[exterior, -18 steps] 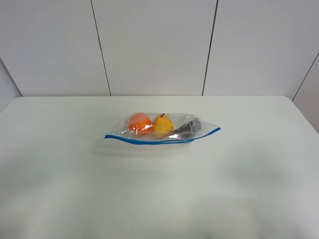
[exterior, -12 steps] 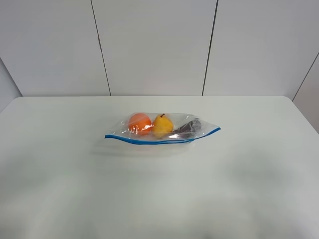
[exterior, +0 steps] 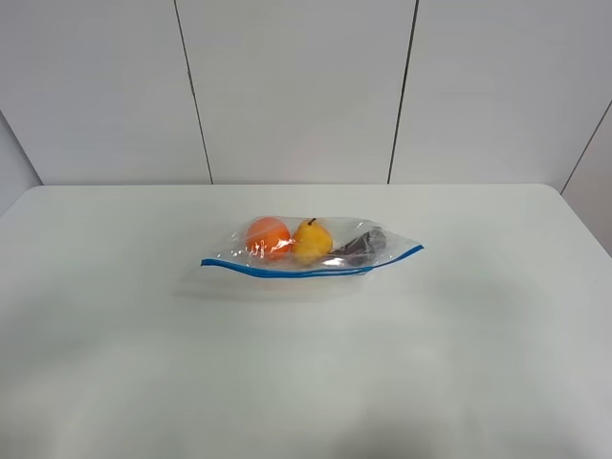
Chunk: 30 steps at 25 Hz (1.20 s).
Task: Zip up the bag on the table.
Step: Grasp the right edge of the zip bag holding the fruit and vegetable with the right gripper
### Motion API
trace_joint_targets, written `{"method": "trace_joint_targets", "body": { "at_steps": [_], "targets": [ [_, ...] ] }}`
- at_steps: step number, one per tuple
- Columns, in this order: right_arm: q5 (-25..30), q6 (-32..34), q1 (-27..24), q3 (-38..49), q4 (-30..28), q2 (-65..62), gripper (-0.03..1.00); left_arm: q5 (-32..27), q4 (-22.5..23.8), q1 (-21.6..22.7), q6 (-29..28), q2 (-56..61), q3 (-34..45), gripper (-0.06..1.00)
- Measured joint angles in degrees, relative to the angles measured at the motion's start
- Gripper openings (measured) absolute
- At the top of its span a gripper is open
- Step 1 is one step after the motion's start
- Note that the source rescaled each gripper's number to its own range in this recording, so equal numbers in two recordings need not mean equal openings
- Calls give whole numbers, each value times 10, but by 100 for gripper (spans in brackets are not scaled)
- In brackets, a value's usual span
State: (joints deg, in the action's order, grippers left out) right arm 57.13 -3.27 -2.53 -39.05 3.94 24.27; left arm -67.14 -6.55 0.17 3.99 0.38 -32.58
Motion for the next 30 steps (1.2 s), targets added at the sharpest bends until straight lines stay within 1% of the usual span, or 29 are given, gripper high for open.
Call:
{"method": "trace_joint_targets", "body": {
  "at_steps": [5, 12, 18, 20, 24, 26, 28, 30],
  "targets": [
    [0, 0, 0, -114, 60, 209, 100, 0, 0, 0, 0, 0, 0, 100],
    [31, -12, 0, -262, 130, 477, 100, 0, 0, 0, 0, 0, 0, 100],
    [51, -45, 0, -351, 220, 650, 100, 0, 0, 0, 0, 0, 0, 100],
    [64, -58, 0, -374, 262, 706, 99, 0, 0, 0, 0, 0, 0, 100],
    [94, -97, 0, -406, 358, 802, 95, 0, 0, 0, 0, 0, 0, 100],
    [101, -111, 0, -415, 395, 839, 92, 0, 0, 0, 0, 0, 0, 100],
    [107, -118, 0, -423, 427, 873, 86, 0, 0, 0, 0, 0, 0, 100],
    [114, -126, 0, -428, 447, 898, 78, 0, 0, 0, 0, 0, 0, 100]
  ]
}}
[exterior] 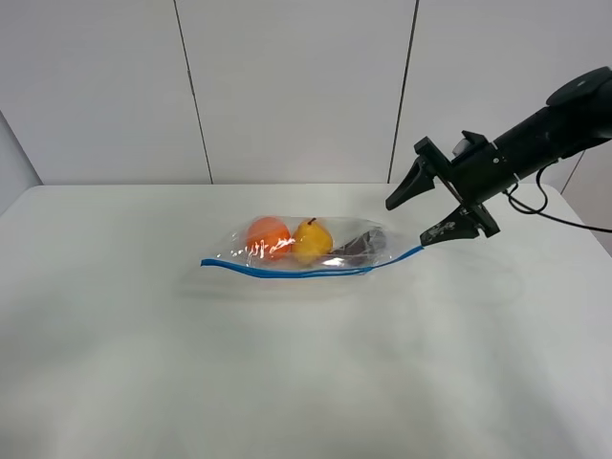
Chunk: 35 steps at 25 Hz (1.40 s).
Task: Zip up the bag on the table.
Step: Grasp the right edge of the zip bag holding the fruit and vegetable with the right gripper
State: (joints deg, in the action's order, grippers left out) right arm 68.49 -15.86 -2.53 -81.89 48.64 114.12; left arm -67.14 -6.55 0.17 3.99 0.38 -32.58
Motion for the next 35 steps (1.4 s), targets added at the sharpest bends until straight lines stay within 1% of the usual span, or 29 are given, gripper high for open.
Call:
{"method": "trace_joint_targets", "body": {
  "at_steps": [2, 4, 15, 23, 28, 30, 33, 35],
  "targets": [
    [4, -3, 0, -2, 7, 21, 73, 0, 0, 0, 0, 0, 0, 100],
    [5, -3, 0, -2, 6, 36, 71, 0, 0, 0, 0, 0, 0, 100],
    [5, -14, 2, -3, 3, 50, 70, 0, 0, 0, 0, 0, 0, 100],
    [7, -19, 54, -3, -5, 50, 70, 0, 0, 0, 0, 0, 0, 100],
    [6, -15, 53, -3, -28, 50, 70, 0, 0, 0, 0, 0, 0, 100],
    [6, -12, 53, -3, -33, 50, 65, 0, 0, 0, 0, 0, 0, 100],
    [7, -11, 53, -3, -35, 50, 51, 0, 0, 0, 0, 0, 0, 100],
    [7, -10, 53, -3, -35, 50, 45, 0, 0, 0, 0, 0, 0, 100]
  ]
}}
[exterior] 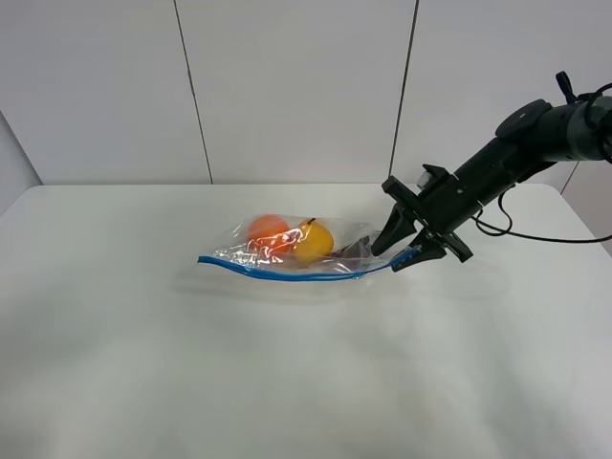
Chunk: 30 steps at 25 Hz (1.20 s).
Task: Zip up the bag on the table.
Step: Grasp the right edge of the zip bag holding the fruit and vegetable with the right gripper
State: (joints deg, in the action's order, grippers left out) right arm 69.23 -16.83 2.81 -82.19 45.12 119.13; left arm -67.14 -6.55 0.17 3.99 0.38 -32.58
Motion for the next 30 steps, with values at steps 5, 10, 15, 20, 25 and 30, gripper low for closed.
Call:
{"method": "trace_joint_targets", "body": {
  "at_steps": [5, 10, 15, 20, 25, 30],
  "targets": [
    [0, 0, 0, 0, 0, 0, 39, 0, 0, 0, 0, 0, 0, 100],
    [0, 0, 0, 0, 0, 0, 24, 0, 0, 0, 0, 0, 0, 100],
    [0, 0, 0, 0, 0, 0, 15, 0, 0, 0, 0, 0, 0, 100],
    [0, -1, 0, 0, 0, 0, 14, 0, 0, 0, 0, 0, 0, 100],
    [0, -3, 0, 0, 0, 0, 14, 0, 0, 0, 0, 0, 0, 100],
    [0, -7, 0, 0, 0, 0, 17, 0, 0, 0, 0, 0, 0, 100]
  ]
}}
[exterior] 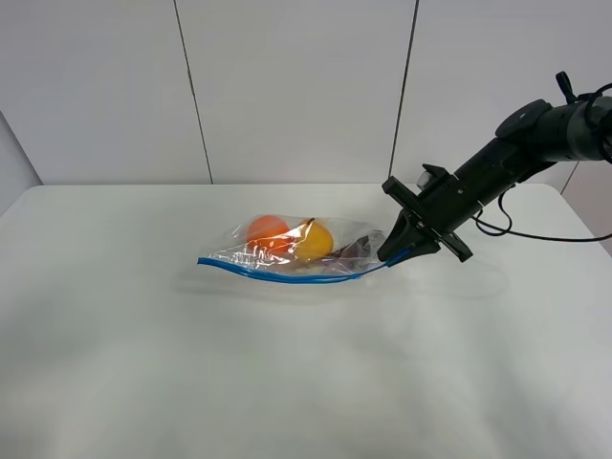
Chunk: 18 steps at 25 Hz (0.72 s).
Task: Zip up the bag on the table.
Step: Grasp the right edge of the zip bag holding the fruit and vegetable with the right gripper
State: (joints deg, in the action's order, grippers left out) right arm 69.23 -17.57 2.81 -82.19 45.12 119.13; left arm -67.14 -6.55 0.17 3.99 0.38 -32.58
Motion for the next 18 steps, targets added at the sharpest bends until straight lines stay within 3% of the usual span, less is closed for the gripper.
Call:
{"method": "trace_joint_targets", "body": {
  "at_steps": [6, 18],
  "targets": [
    [0, -6, 0, 0, 0, 0, 36, 0, 0, 0, 0, 0, 0, 100],
    [0, -8, 0, 0, -12, 0, 39, 0, 0, 0, 0, 0, 0, 100]
  ]
}}
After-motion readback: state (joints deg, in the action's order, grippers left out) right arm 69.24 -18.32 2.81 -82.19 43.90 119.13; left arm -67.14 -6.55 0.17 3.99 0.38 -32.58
